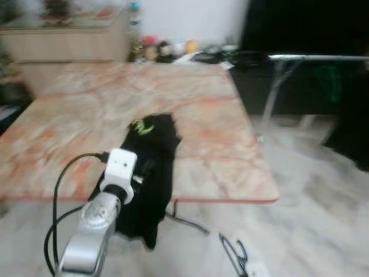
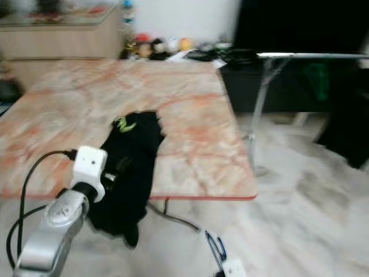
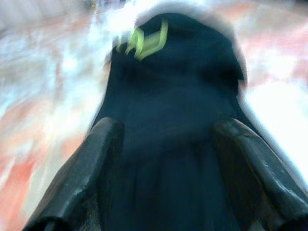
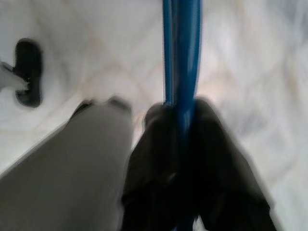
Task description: Hang hanger
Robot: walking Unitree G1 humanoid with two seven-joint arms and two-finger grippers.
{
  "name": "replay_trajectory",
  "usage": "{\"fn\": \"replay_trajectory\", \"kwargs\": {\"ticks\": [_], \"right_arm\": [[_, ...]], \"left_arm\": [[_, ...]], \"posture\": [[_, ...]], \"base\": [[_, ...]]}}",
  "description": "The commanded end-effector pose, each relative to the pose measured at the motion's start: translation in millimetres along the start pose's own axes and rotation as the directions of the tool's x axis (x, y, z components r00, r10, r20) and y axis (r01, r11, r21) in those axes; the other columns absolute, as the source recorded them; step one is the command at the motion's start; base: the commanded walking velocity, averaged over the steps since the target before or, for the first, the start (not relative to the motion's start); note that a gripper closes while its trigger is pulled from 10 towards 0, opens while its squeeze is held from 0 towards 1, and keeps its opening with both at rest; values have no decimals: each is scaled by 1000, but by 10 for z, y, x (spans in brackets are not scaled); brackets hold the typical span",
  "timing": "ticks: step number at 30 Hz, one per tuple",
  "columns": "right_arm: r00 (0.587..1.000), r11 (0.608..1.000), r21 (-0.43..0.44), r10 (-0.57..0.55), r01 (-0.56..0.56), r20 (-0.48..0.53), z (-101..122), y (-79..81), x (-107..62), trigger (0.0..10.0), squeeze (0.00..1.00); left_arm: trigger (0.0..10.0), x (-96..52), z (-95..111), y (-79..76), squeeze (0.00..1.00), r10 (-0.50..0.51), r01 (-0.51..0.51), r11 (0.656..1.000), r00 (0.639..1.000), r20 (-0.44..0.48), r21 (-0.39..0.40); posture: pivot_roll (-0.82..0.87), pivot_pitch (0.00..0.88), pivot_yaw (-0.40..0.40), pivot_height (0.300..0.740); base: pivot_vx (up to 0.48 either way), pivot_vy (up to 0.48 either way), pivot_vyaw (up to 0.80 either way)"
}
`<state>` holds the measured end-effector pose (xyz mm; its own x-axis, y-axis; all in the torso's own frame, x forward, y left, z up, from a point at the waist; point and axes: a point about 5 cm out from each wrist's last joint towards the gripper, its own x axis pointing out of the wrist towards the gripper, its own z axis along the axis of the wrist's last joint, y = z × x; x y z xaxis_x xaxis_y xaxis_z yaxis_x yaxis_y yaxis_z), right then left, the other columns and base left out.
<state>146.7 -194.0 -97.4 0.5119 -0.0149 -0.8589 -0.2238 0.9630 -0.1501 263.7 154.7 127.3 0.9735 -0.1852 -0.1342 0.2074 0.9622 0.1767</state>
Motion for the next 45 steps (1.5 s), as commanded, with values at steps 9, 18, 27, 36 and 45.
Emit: {"fn": "replay_trajectory", "kwargs": {"ticks": [9, 18, 27, 36, 45], "right_arm": [[1000, 1000, -2, 13, -13, 1, -2, 45, 1, 10000, 0], [1000, 1000, -2, 12, -12, 1, -1, 46, 2, 10000, 0], [1000, 1000, -1, 10, -10, 1, 3, 49, 3, 10000, 0], [1000, 1000, 7, -10, 10, 13, 14, 38, 3, 10000, 0], [998, 998, 38, -58, 57, 33, 29, 14, 0, 10000, 0]], "left_arm": [[10000, 32, 157, 3, 0, -2, 1, 1000, 998, 57, 15], [10000, 9, 69, 84, 0, 41, -42, 999, 999, 21, 24], [10000, -136, -606, 358, 0, 126, -105, 989, 967, -223, 100], [10000, -370, -1598, 333, 0, 94, -50, 994, 813, -575, 92], [10000, -446, -1982, 115, 0, 33, -23, 999, 713, -700, 24]], "posture": [[16, 0, -25, 740], [17, 0, -25, 740], [16, 0, -24, 740], [5, 0, -29, 740], [-8, 0, -36, 740]], "base": [[-296, 0, 0], [-190, 0, 0], [0, 0, 0], [0, 0, 0], [0, 0, 0]]}}
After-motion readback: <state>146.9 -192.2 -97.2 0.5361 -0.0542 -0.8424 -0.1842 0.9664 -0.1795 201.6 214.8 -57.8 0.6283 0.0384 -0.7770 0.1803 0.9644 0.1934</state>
